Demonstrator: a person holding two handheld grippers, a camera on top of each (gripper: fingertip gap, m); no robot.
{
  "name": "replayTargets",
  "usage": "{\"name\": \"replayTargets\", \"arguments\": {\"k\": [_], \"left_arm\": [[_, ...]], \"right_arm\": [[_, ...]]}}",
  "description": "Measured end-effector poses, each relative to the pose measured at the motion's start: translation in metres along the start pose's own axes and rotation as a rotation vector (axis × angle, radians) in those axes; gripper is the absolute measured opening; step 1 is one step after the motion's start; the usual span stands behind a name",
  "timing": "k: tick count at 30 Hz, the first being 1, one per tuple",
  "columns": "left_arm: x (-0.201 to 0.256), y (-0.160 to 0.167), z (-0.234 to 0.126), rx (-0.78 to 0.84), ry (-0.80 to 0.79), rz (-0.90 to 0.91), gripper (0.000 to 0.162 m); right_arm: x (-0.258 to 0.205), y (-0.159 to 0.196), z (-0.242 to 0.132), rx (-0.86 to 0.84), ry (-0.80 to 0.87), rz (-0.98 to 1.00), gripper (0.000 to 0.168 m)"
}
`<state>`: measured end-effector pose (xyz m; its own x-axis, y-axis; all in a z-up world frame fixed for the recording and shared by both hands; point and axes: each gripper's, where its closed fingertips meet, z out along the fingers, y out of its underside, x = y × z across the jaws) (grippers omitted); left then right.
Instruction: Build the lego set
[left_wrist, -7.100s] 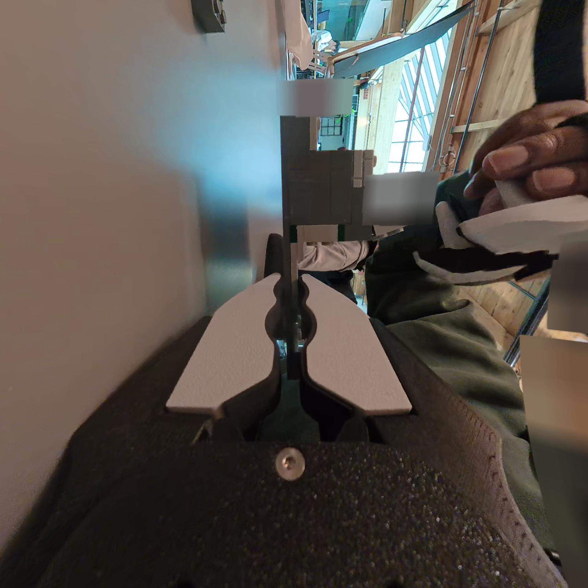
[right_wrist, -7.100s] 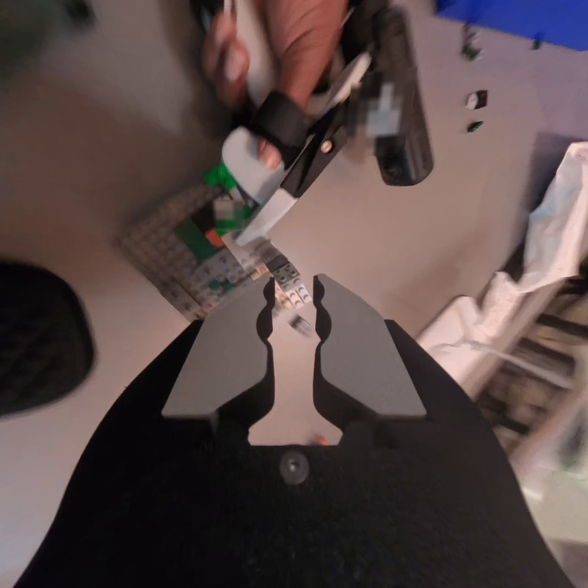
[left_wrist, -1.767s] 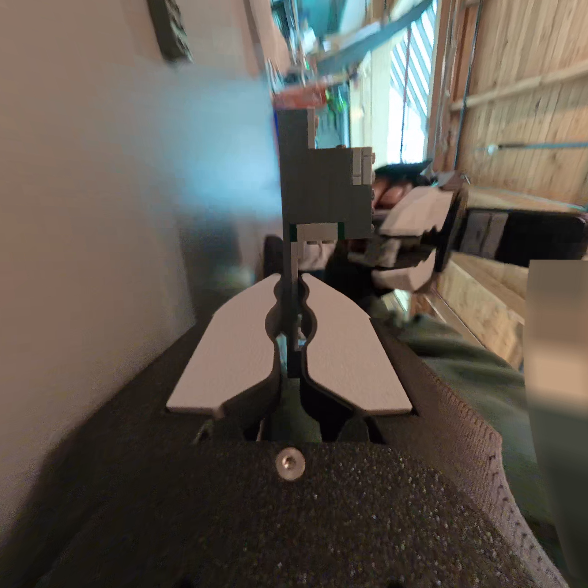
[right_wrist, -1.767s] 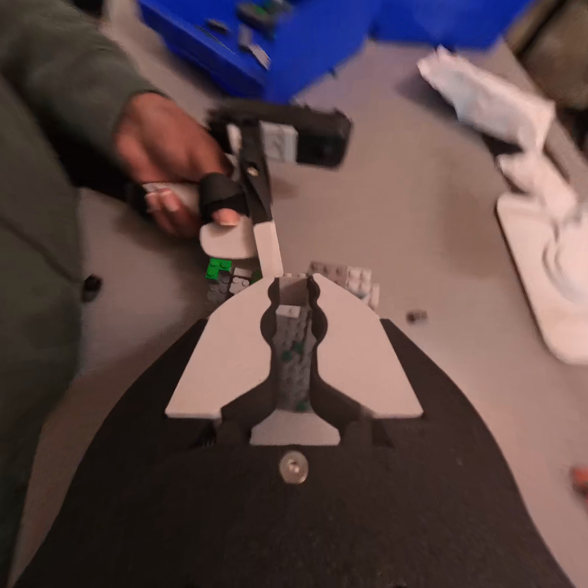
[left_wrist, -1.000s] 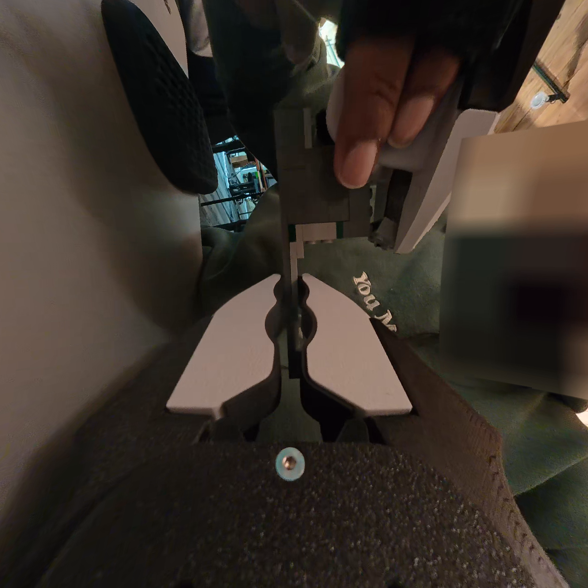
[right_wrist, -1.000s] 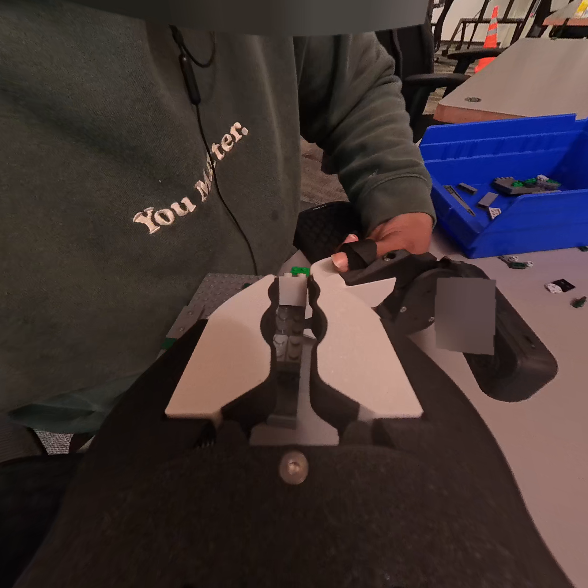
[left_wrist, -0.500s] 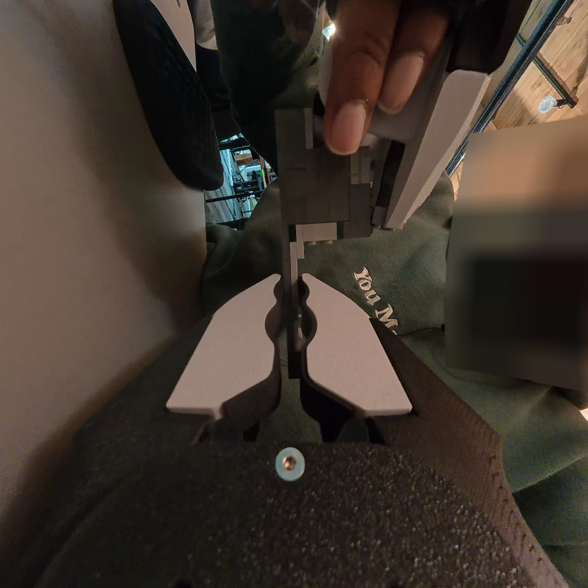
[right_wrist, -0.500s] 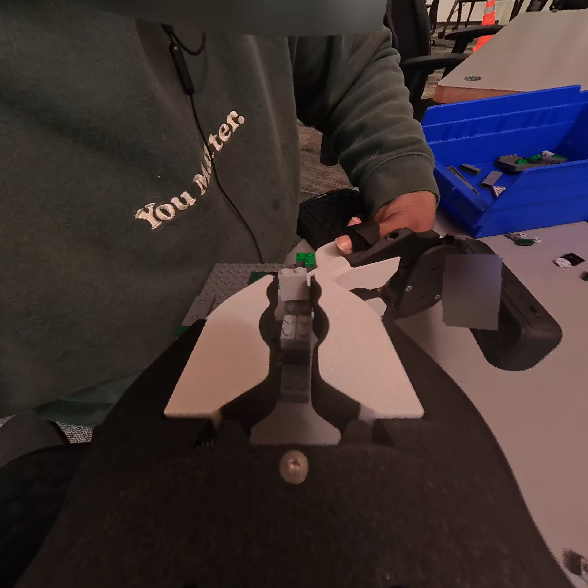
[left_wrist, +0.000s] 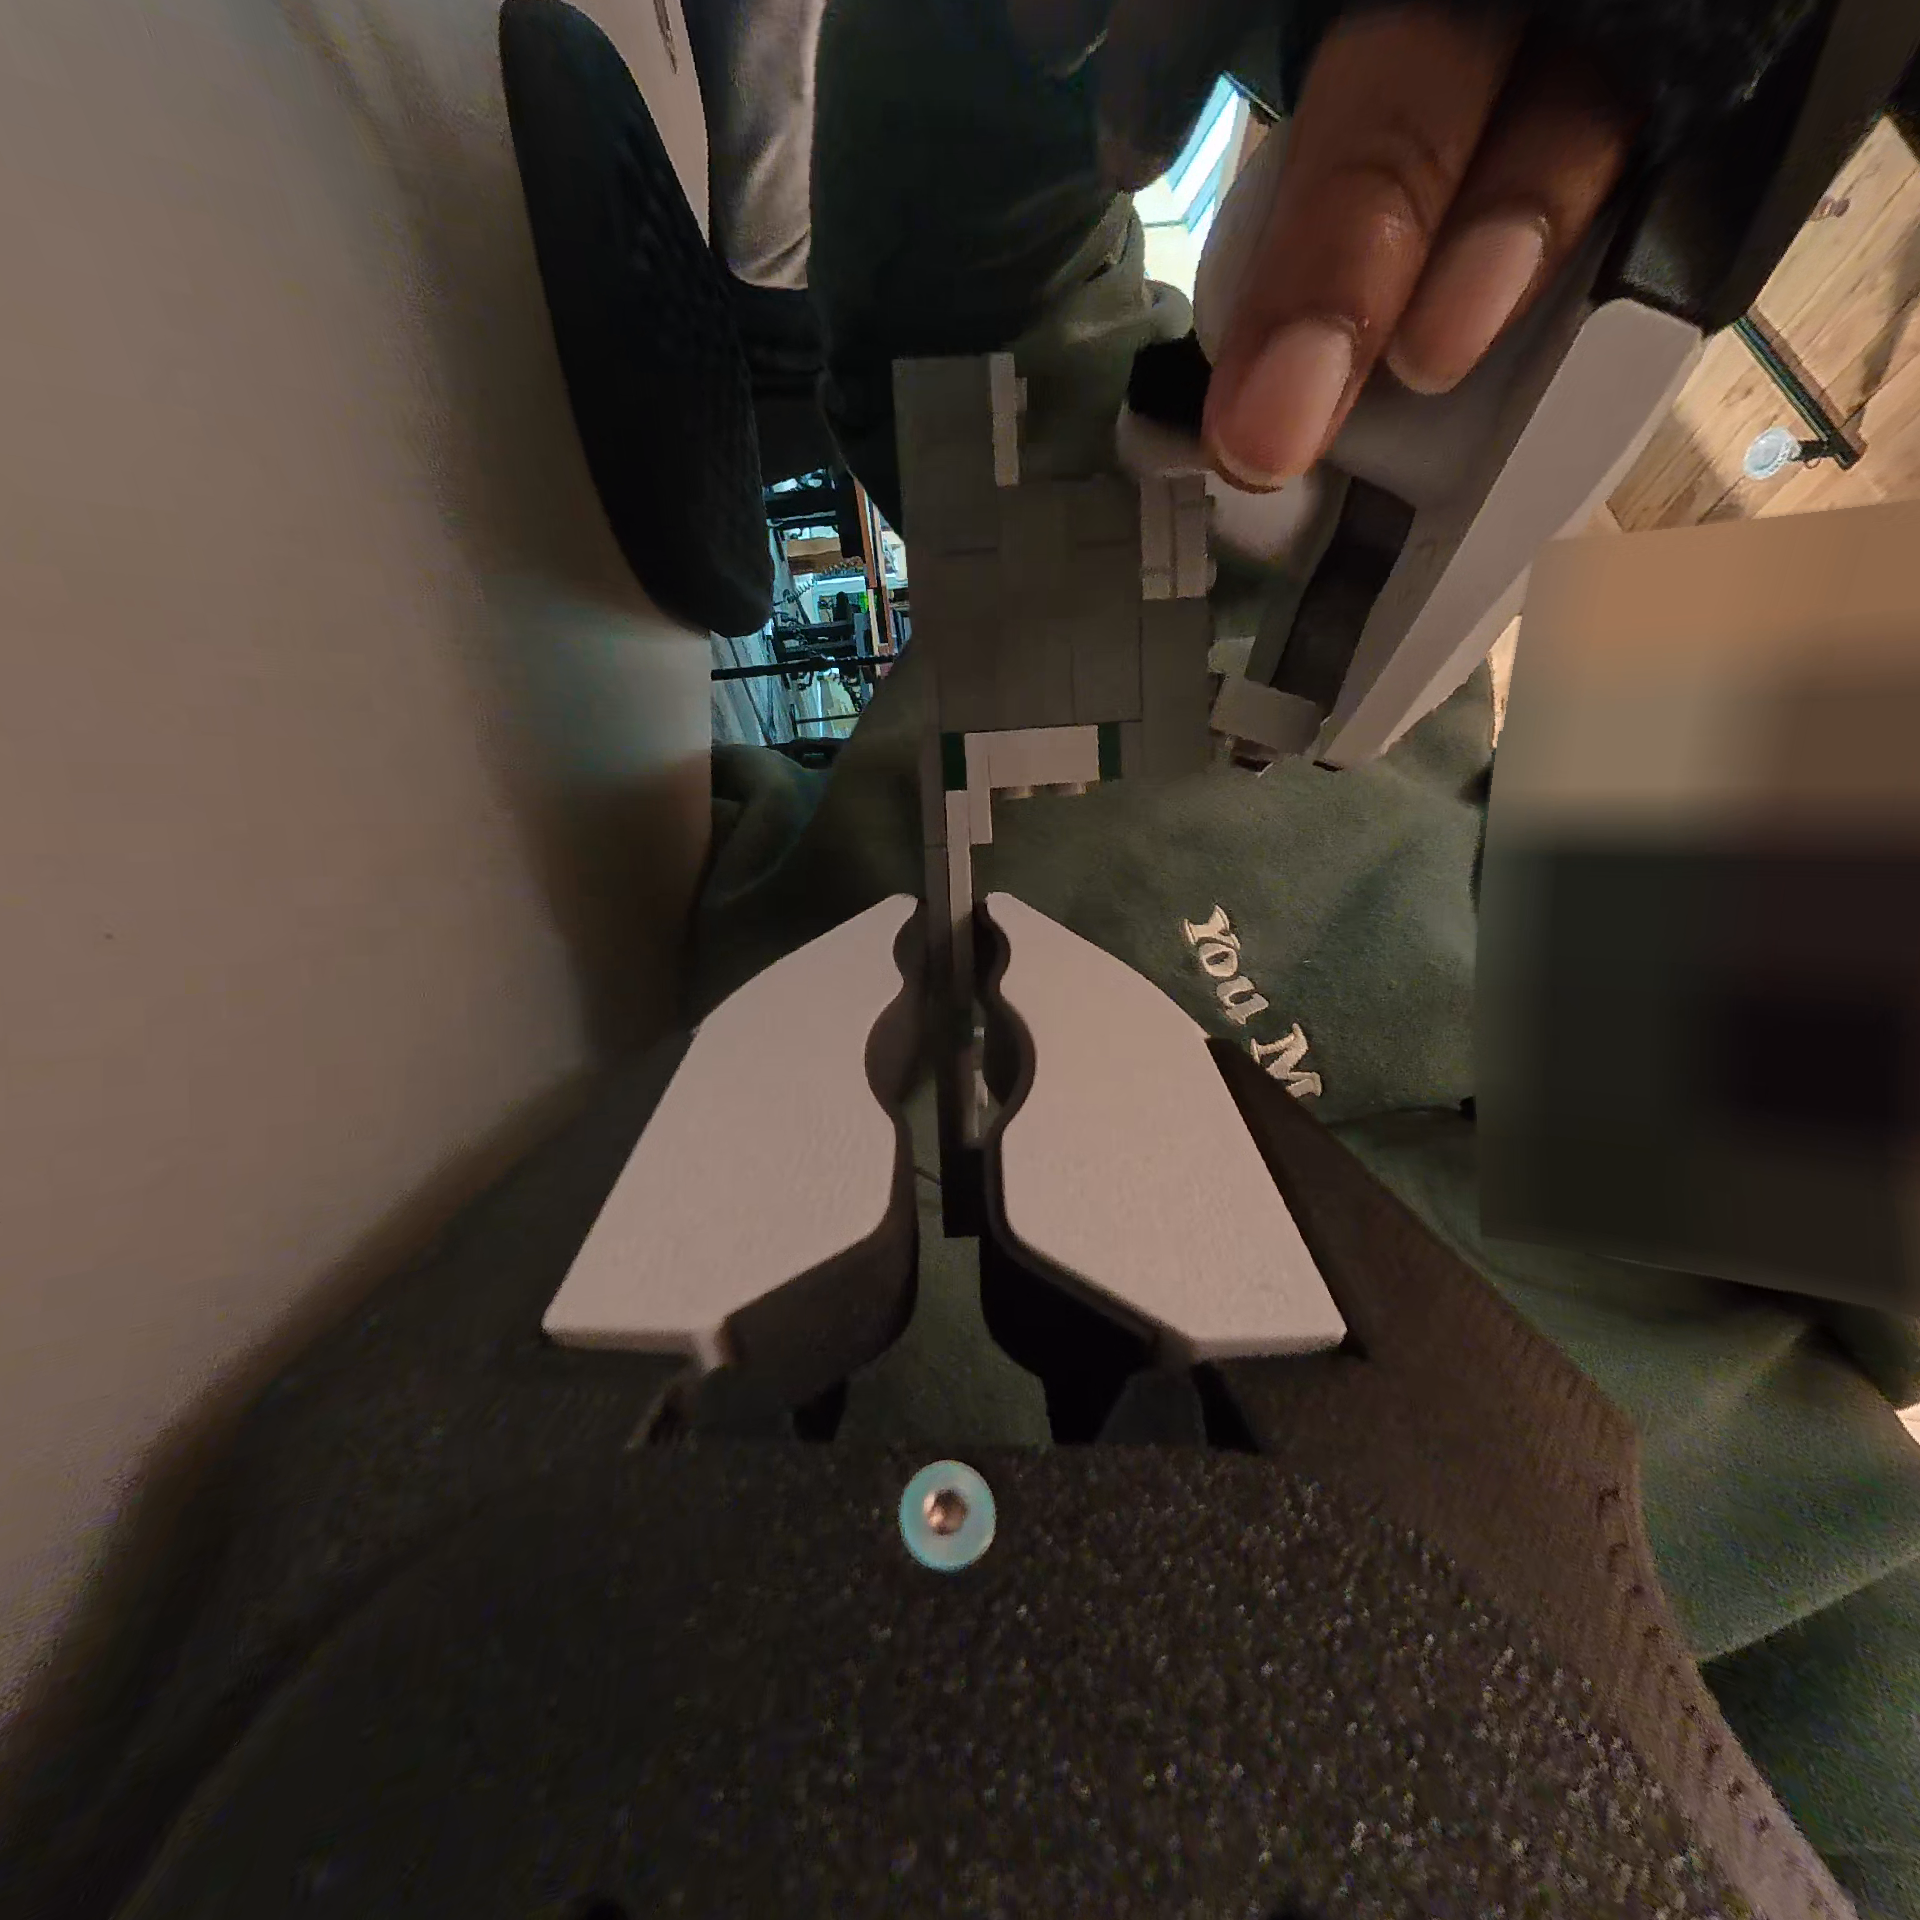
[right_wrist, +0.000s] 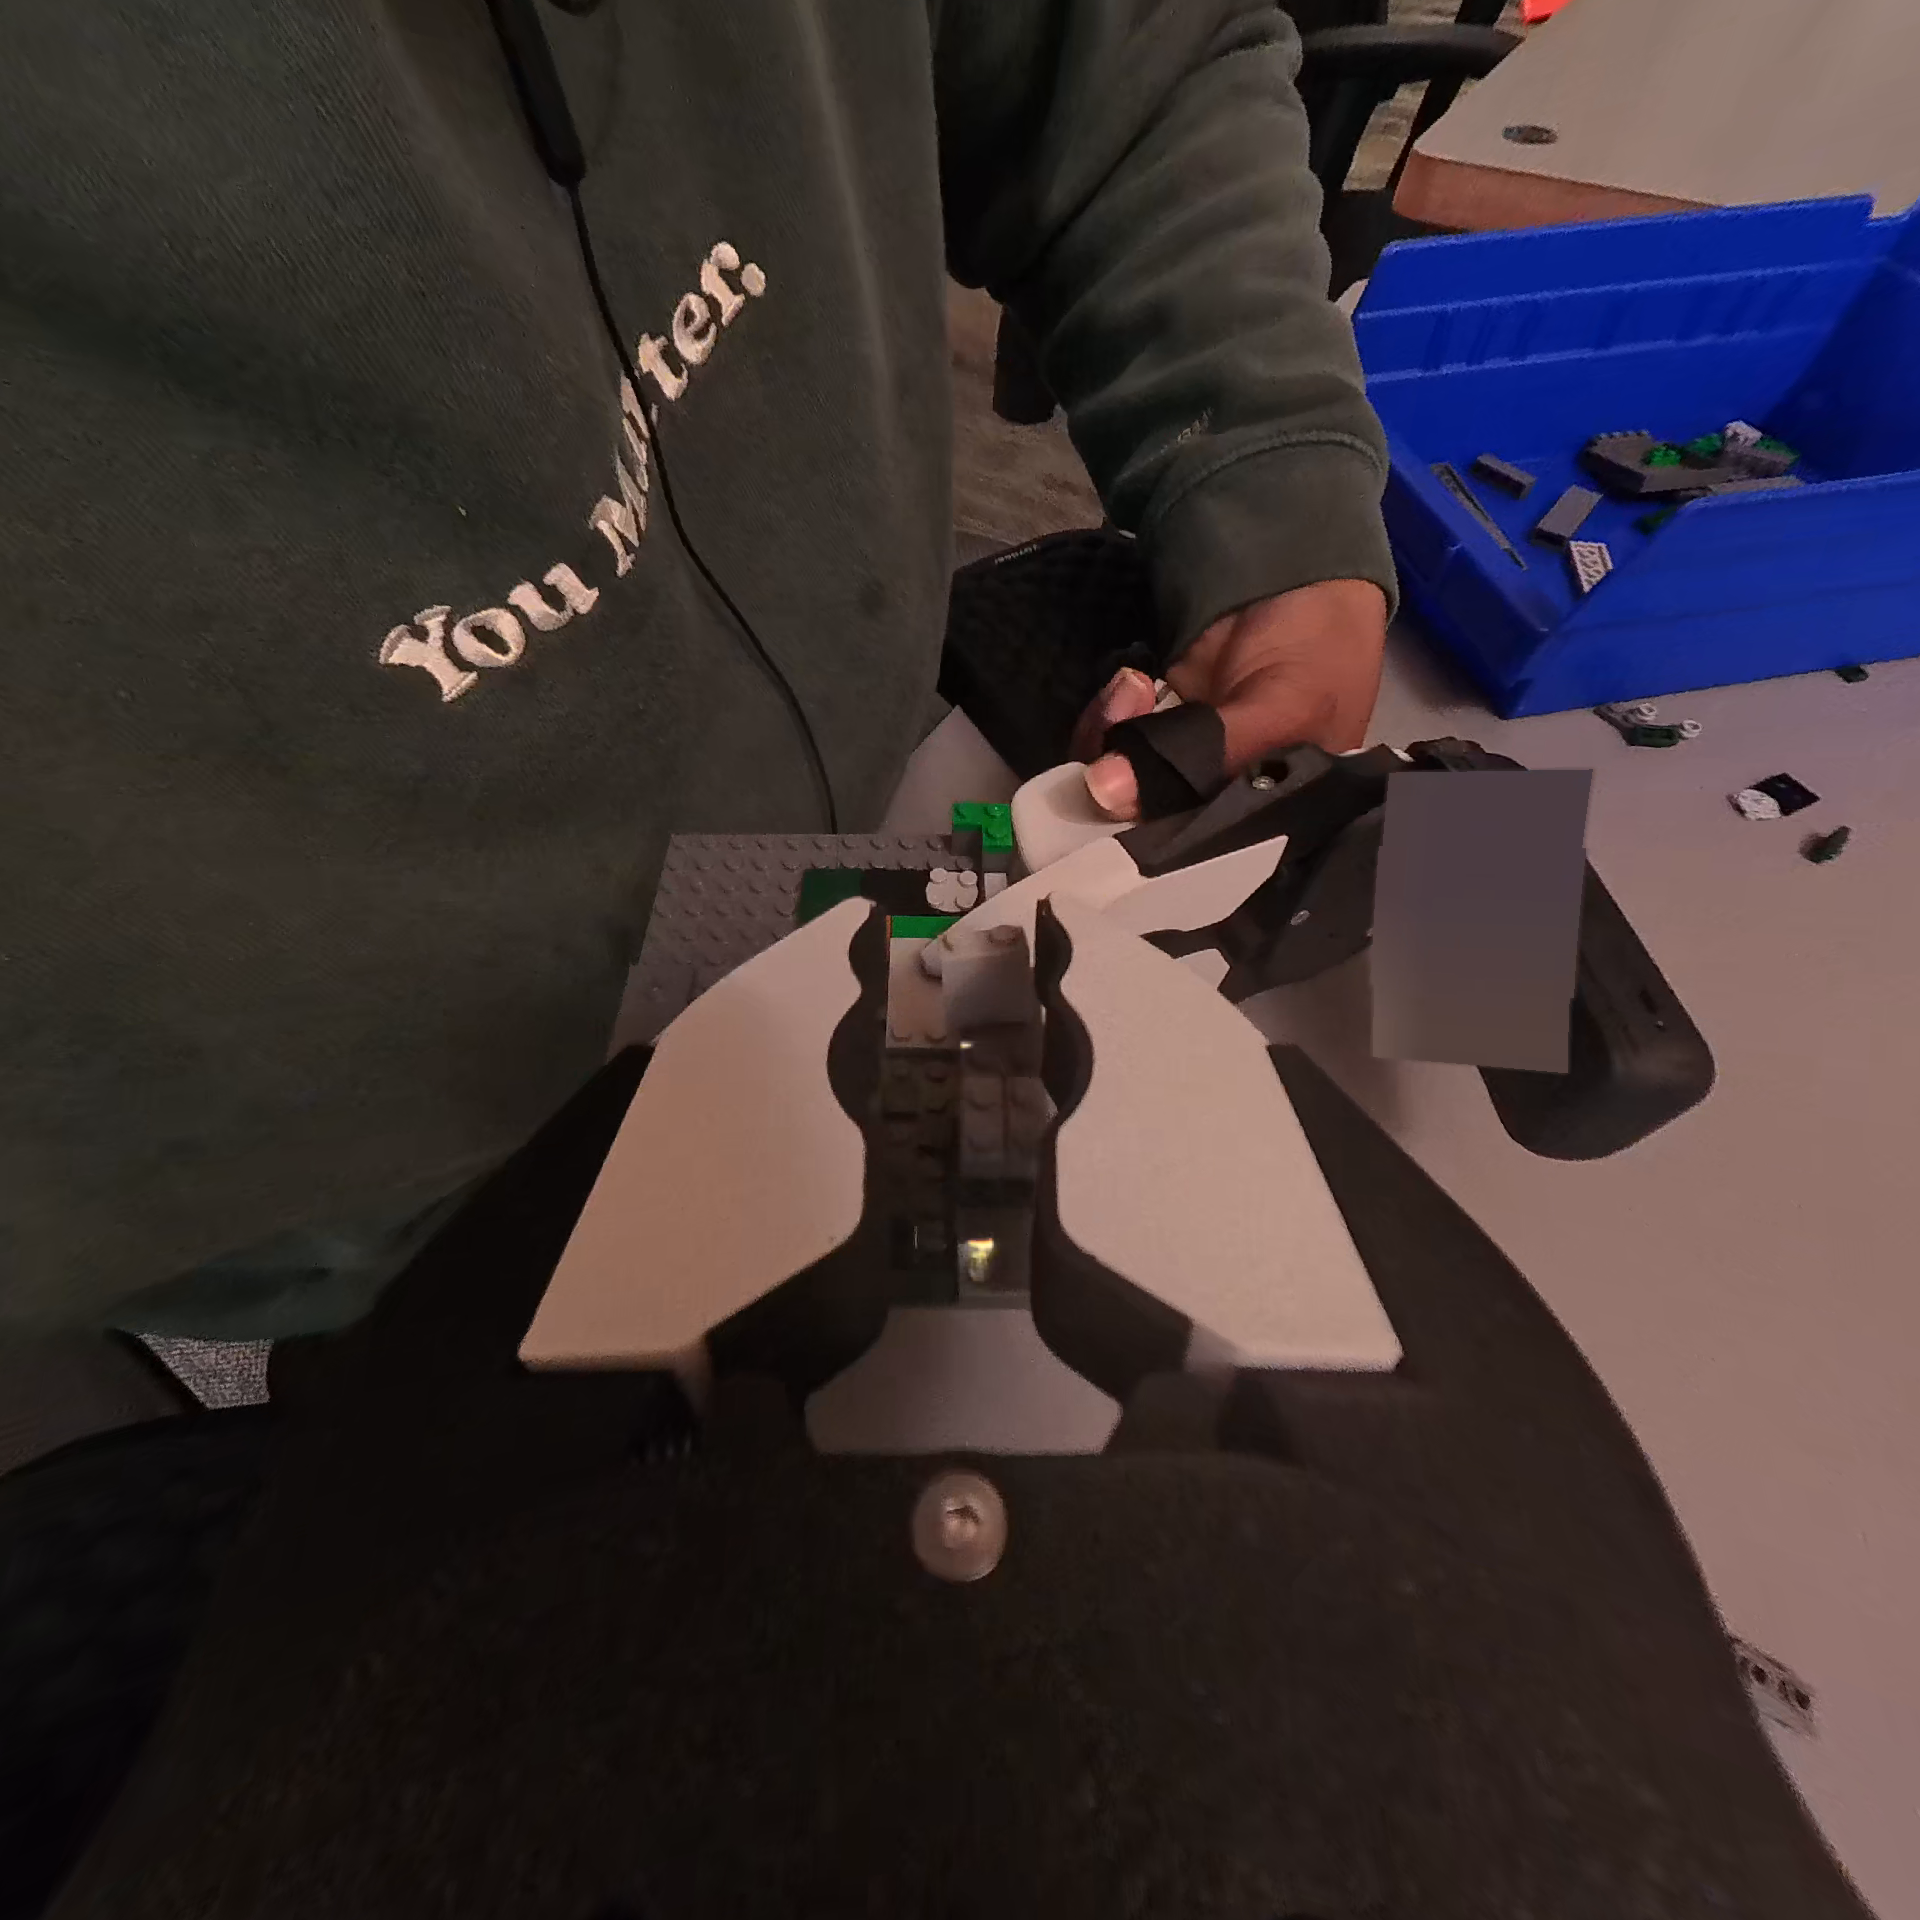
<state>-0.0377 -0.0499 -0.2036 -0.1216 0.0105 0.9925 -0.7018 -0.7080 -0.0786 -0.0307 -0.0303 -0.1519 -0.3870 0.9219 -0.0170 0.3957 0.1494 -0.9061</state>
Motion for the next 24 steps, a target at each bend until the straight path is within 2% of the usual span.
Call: {"name": "replayTargets", "arguments": {"k": [4,8,12,24], "left_arm": [[-0.001,-0.001,0.000,0.004,-0.008,0.001,0.006],[-0.001,-0.002,0.000,0.011,-0.006,0.007,0.006],[0.000,-0.002,-0.001,0.018,-0.005,0.014,0.006],[0.001,-0.001,0.000,0.013,-0.010,0.039,0.006]], "right_arm": [[0.003,0.006,0.000,-0.035,0.028,-0.010,0.016],[0.006,0.004,-0.001,0.013,0.044,0.002,0.016],[0.008,-0.011,-0.004,0.163,0.049,0.029,0.016],[0.009,-0.003,0.004,0.206,0.042,0.036,0.016]]}}
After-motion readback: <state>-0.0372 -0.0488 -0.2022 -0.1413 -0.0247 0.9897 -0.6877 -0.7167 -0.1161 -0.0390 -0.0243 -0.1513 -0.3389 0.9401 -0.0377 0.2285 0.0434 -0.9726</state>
